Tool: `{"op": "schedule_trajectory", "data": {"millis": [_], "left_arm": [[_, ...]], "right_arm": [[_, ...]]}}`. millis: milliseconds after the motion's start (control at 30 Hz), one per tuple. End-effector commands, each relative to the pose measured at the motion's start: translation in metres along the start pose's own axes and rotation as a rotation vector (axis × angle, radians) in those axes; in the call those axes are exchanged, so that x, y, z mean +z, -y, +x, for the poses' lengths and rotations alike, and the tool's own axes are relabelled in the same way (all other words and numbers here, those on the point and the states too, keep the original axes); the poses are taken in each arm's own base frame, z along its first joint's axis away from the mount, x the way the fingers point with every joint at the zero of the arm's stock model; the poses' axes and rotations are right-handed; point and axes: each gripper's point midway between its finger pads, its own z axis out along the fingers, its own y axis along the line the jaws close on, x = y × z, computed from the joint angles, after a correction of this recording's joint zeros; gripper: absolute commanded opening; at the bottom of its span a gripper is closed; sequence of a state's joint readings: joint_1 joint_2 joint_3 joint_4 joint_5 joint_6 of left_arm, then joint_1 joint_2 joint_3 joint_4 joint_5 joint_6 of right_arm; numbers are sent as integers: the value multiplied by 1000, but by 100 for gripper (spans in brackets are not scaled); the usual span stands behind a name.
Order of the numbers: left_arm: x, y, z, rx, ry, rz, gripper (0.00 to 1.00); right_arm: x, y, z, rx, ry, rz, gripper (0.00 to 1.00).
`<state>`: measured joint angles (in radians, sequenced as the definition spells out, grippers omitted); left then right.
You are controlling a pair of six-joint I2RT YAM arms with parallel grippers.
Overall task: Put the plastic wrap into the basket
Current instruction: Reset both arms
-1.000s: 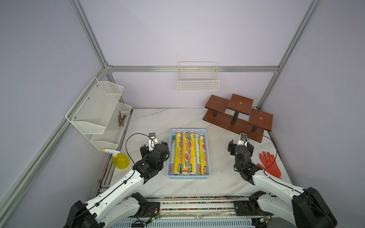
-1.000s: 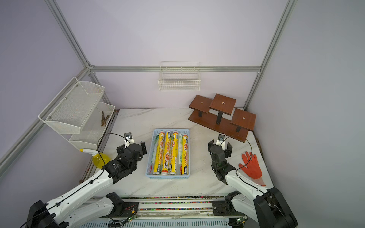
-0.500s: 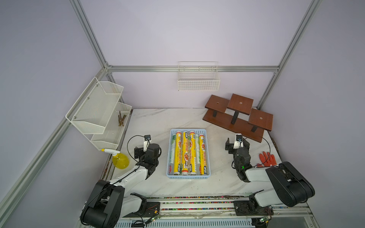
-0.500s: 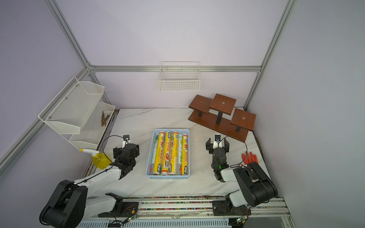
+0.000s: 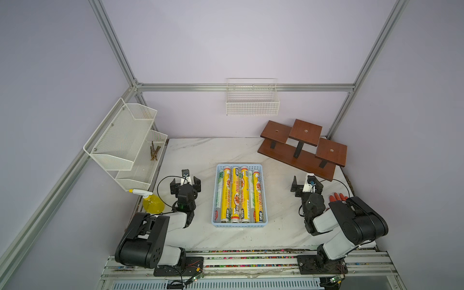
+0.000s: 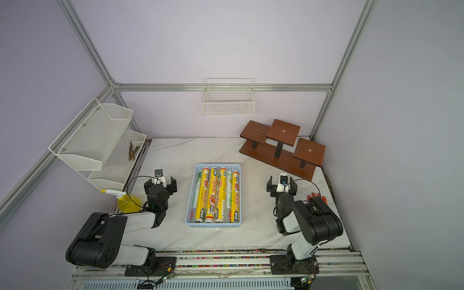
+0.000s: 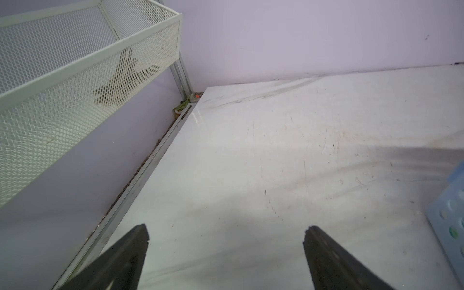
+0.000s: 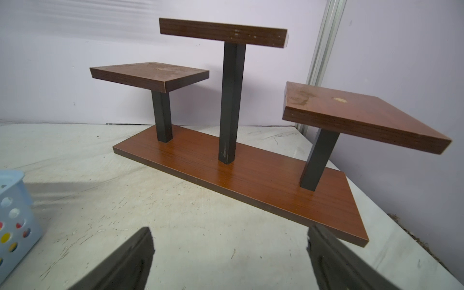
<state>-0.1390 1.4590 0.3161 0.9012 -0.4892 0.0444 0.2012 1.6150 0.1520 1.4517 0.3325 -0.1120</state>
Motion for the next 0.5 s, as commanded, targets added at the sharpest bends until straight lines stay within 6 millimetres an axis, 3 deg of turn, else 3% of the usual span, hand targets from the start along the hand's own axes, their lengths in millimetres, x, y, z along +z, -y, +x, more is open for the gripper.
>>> {"op": "schedule_trajectory", "data": {"millis": [0,100,200,267,467], "left_arm": [[3,1,-8,-55,113,47,100],[5,-3,-8,-78,139,32,100],[19,-10,0,-99,46,-1,100],[29,-12,4,-107,-3,-2,100],[28,-13,5,-112,-10,5,100]], "right_arm": [[7,-3,-7,33,17,-26,99],[21,1,-1,53,-39,-2,100],[32,15,3,92,-84,56,100],[32,15,4,92,-84,55,100],[31,16,3,93,-79,57,100]]}}
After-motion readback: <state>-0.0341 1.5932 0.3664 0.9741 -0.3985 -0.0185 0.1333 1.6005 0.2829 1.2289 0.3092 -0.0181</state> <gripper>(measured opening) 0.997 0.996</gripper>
